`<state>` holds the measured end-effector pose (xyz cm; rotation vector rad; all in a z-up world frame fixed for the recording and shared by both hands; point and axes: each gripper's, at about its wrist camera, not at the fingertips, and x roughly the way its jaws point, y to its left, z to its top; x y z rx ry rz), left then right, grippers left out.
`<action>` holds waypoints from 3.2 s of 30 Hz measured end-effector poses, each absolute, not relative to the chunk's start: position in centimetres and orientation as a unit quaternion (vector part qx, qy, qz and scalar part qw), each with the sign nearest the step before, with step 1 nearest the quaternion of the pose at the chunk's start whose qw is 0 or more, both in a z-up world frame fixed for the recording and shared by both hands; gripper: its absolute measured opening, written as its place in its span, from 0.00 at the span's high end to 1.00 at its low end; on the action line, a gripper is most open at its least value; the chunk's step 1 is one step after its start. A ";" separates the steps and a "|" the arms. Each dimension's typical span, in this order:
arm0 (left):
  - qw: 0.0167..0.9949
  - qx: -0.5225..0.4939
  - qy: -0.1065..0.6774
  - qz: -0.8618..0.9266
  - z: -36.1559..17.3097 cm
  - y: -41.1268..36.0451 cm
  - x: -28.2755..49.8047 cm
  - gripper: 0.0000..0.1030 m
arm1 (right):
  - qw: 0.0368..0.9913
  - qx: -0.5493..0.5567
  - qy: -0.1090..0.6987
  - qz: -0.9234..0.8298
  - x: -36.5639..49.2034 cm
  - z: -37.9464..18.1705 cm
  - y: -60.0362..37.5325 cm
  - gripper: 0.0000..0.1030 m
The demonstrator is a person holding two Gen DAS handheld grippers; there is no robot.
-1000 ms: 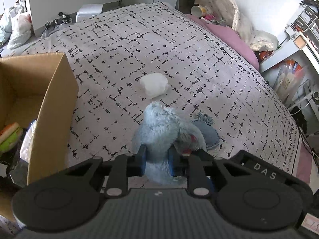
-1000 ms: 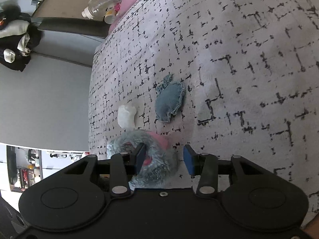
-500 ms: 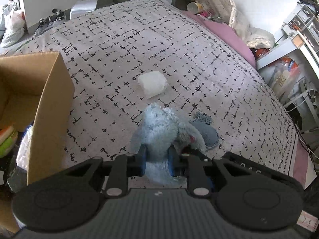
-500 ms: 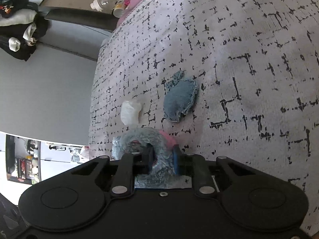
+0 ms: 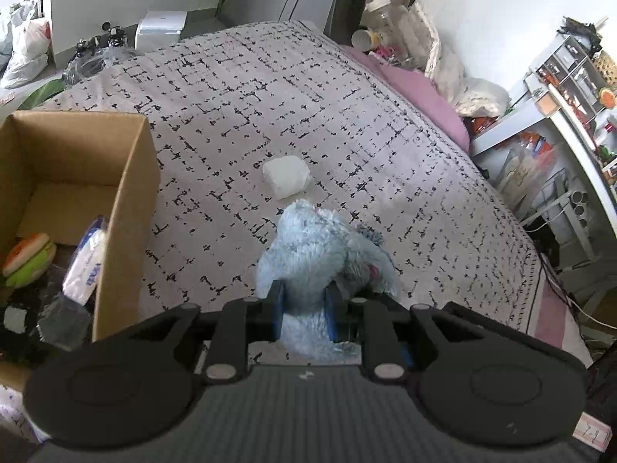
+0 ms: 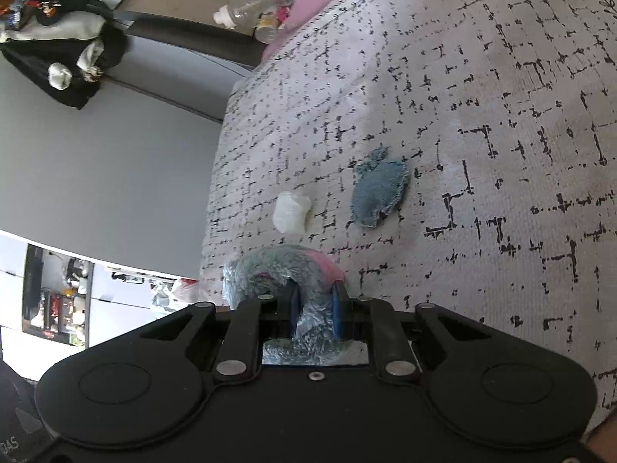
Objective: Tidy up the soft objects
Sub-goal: 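Carry the light-blue plush in the left tool over the cardboard box, then open the left tool to drop the light-blue plush into the box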
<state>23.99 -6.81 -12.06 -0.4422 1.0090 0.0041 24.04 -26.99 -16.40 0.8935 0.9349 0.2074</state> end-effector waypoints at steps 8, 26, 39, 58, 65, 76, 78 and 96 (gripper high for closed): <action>0.864 -0.217 0.454 0.000 -9.6 -6.3 21.8 0.80 | 0.807 0.399 0.415 0.128 22.6 -13.8 -26.6 0.84; 0.890 -0.208 0.404 0.035 -5.3 -2.6 18.4 0.80 | 0.827 0.345 0.382 0.225 21.5 -10.0 -22.1 0.84; 0.890 -0.239 0.385 0.049 -4.9 1.6 17.7 0.80 | 0.829 0.324 0.362 0.276 22.0 -9.5 -18.5 0.84; 0.869 -0.290 0.392 0.085 -8.9 9.9 18.7 0.80 | 0.816 0.296 0.394 0.302 24.2 -12.4 -10.7 0.83; 0.854 -0.308 0.409 0.093 -11.9 12.0 19.3 0.81 | 0.815 0.273 0.418 0.293 24.7 -14.3 -8.3 0.82; 0.843 -0.306 0.427 0.114 -13.8 13.9 20.8 0.82 | 0.807 0.288 0.434 0.278 25.5 -15.0 -8.2 0.76; 0.840 -0.314 0.428 0.109 -14.0 14.1 20.8 0.82 | 0.807 0.291 0.432 0.277 25.3 -14.8 -8.6 0.74; 0.847 -0.273 0.439 0.123 -10.5 11.8 19.4 0.42 | 0.830 0.285 0.397 0.269 23.1 -11.0 -12.5 0.56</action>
